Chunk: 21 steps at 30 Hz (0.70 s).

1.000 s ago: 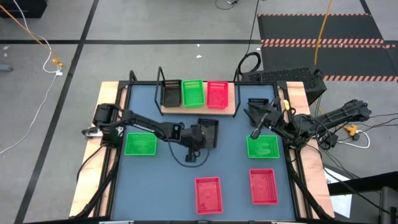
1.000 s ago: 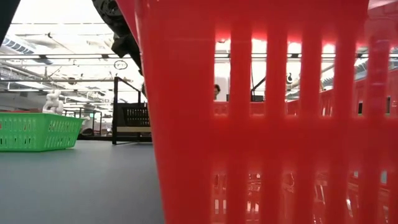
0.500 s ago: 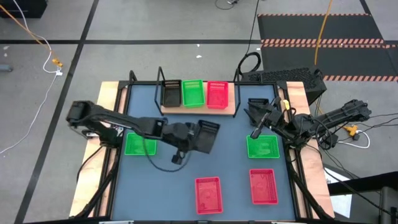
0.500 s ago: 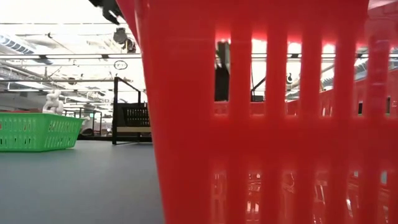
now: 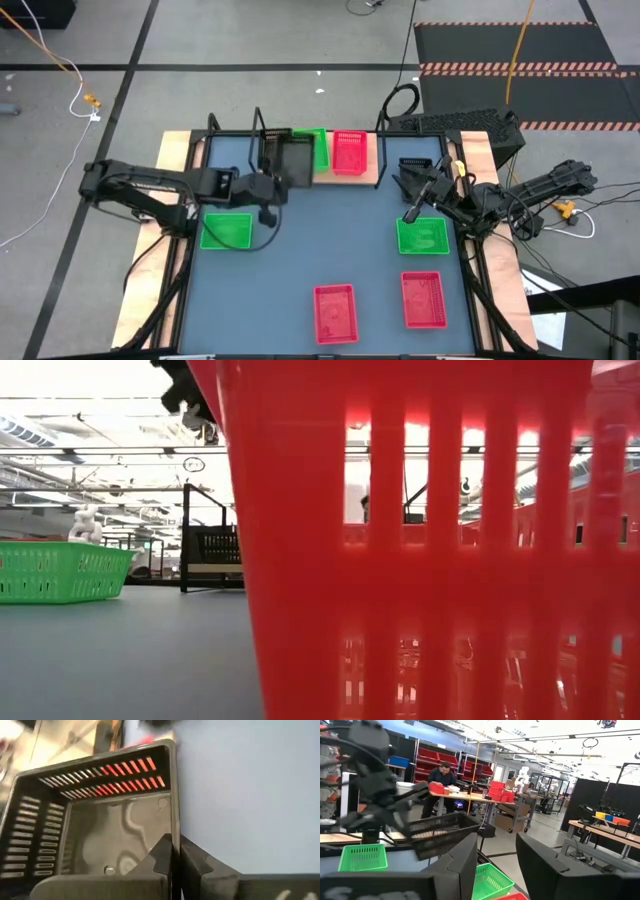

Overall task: Stack baskets on shelf by color
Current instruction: Stack the left black bin on top of the black bin on the shelf

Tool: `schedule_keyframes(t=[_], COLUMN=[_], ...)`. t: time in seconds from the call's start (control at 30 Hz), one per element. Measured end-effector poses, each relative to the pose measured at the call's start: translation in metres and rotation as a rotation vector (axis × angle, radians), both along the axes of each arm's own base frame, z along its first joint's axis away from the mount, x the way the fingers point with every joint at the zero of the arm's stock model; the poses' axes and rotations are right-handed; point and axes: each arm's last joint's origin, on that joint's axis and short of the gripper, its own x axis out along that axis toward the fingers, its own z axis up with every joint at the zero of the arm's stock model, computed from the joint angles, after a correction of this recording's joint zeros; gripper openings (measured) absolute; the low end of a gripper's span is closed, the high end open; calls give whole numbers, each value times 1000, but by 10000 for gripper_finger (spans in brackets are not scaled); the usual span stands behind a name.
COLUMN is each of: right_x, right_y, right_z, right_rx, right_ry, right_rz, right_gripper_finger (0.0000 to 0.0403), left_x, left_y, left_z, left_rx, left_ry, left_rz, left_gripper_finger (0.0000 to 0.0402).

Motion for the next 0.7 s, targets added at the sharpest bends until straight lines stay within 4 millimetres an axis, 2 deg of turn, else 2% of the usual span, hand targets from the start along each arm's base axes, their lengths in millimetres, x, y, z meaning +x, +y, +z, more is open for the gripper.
schedule_keyframes(t=[0.1,0.23,0.37,0.5,0.7], right_x=[0,0,0,0,0], right_y=[0,0,0,0,0], right_z=[0,0,0,0,0], right_rx=[0,0,-16,-20,-21], right_ry=[-1,0,11,12,13], right_rz=[0,0,-4,-4,-5], right_gripper_finger=[130,130,130,130,130], left_x=[-4,-12,-19,-23,-27], left_y=[21,51,75,89,97], left_z=[-12,-34,-45,-45,-46], left_rx=[25,56,79,60,73], left_ry=[73,171,198,211,258], left_rz=[79,159,189,154,105], left_gripper_finger=[7,14,8,11,8])
